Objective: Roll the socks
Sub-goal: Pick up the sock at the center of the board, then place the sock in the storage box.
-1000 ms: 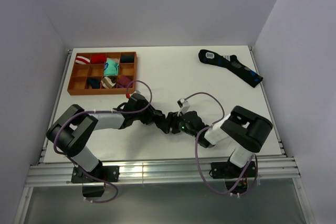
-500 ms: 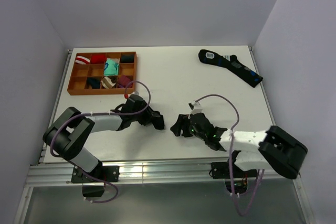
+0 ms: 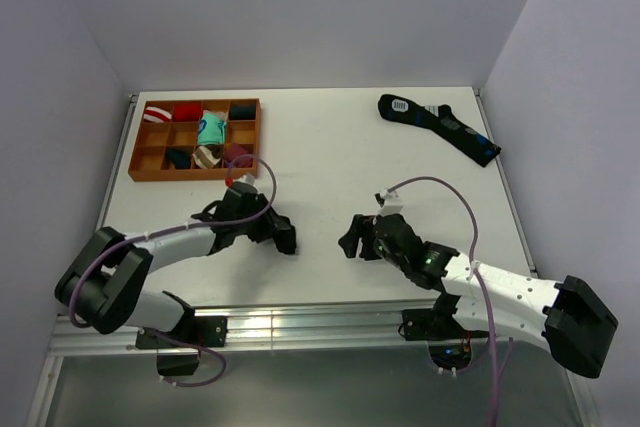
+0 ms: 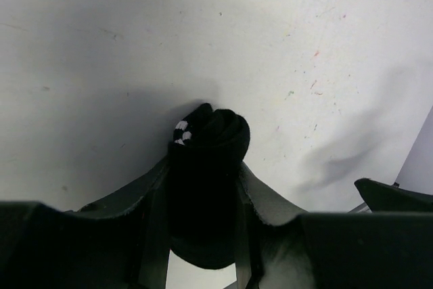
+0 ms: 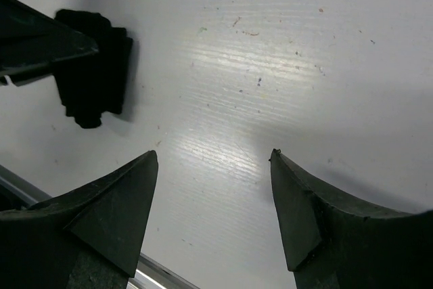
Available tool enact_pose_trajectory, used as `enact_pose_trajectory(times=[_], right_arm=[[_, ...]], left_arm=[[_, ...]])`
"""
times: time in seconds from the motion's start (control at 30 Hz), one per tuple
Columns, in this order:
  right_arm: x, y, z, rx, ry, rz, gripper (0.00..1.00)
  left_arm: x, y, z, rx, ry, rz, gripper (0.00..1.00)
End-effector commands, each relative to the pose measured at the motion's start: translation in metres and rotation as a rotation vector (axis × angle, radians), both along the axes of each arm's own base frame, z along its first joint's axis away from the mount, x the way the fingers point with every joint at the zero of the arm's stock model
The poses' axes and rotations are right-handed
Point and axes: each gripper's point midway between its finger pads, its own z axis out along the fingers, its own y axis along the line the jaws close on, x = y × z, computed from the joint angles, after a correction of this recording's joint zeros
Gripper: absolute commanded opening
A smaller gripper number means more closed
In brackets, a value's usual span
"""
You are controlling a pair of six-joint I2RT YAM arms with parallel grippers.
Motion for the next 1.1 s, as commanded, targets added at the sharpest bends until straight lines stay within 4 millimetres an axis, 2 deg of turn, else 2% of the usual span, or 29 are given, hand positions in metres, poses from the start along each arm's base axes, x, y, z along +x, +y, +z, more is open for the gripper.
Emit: enact_pose_trajectory(times=[0.0,0.17,0.33,0.37,0.43,0.47,0.5,0.53,0.57,0.63,0.67,0.73,0.83,0.87,0.93,0.97,1.03,1.07], right_arm=[[0.006,0.000,0.018,-0.012,-0.037,0.004,0.75],[0.005,0.007,0.024,-0.008,-0.038,0.040,0.75],[0.005,0.019,0.031,0.003,-0.036,0.093,0.75],[0.005,0.020,0.033,0.003,-0.041,0.102,0.75],[0.006,0.024,0.035,0.001,-0.043,0.117,0.74],[0.007,0.024,0.037,-0.006,-0.049,0.125,0.75],[0.007,0.025,0.038,-0.015,-0.046,0.129,0.75],[0.007,0.029,0.039,-0.023,-0.043,0.157,0.74],[0.007,0.029,0.038,-0.024,-0.042,0.157,0.74],[0.005,0.033,0.040,-0.017,-0.037,0.181,0.74],[0.003,0.035,0.040,-0.015,-0.032,0.197,0.74],[0.002,0.036,0.040,-0.019,-0.036,0.211,0.74],[0.001,0.035,0.037,-0.039,-0.032,0.227,0.74],[0.000,0.035,0.037,-0.042,-0.033,0.236,0.74],[-0.001,0.036,0.036,-0.043,-0.037,0.247,0.74],[-0.002,0.036,0.035,-0.042,-0.035,0.251,0.74],[-0.002,0.038,0.034,-0.038,-0.038,0.260,0.74],[-0.004,0.041,0.035,-0.026,-0.033,0.278,0.74]], left_arm=[[0.006,0.004,0.027,-0.007,-0.086,-0.046,0.00],[0.023,0.010,0.073,-0.032,-0.176,-0.029,0.00],[0.046,0.035,0.118,-0.026,-0.251,0.044,0.00],[0.057,0.050,0.123,-0.026,-0.260,0.091,0.00],[0.070,0.062,0.140,-0.052,-0.300,0.109,0.00],[0.082,0.082,0.145,-0.045,-0.309,0.164,0.00],[0.091,0.092,0.146,-0.041,-0.313,0.184,0.00],[0.119,0.132,0.167,-0.054,-0.370,0.262,0.00],[0.120,0.132,0.163,-0.052,-0.359,0.263,0.00],[0.136,0.150,0.177,-0.068,-0.403,0.289,0.00],[0.146,0.173,0.178,-0.075,-0.413,0.332,0.00],[0.160,0.200,0.189,-0.077,-0.453,0.388,0.00],[0.177,0.219,0.193,-0.107,-0.486,0.421,0.00],[0.183,0.234,0.187,-0.105,-0.483,0.452,0.00],[0.194,0.249,0.194,-0.127,-0.545,0.471,0.00],[0.200,0.255,0.185,-0.130,-0.528,0.485,0.00],[0.209,0.268,0.188,-0.148,-0.559,0.501,0.00],[0.214,0.273,0.181,-0.155,-0.552,0.510,0.00]])
